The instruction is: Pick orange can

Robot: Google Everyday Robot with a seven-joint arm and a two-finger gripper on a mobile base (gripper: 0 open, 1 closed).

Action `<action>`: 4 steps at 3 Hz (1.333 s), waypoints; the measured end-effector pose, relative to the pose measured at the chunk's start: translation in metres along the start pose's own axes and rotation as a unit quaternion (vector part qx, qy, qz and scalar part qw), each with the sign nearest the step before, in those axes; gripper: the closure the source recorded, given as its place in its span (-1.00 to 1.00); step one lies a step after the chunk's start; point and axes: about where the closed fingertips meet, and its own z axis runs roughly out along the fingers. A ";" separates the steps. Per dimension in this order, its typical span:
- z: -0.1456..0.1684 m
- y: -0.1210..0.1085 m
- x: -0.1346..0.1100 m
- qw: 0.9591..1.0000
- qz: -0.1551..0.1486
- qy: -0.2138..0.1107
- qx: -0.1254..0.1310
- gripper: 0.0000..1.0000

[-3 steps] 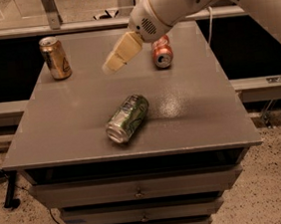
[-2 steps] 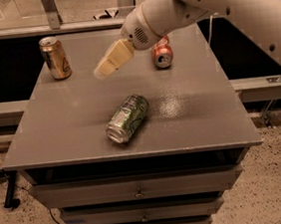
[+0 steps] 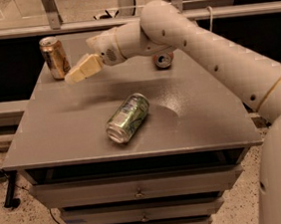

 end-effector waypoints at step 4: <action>0.093 -0.062 -0.032 0.995 -0.056 -0.078 0.003 -0.19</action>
Offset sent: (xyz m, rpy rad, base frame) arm 0.0950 0.0807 -0.0078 0.1810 -0.1670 0.0605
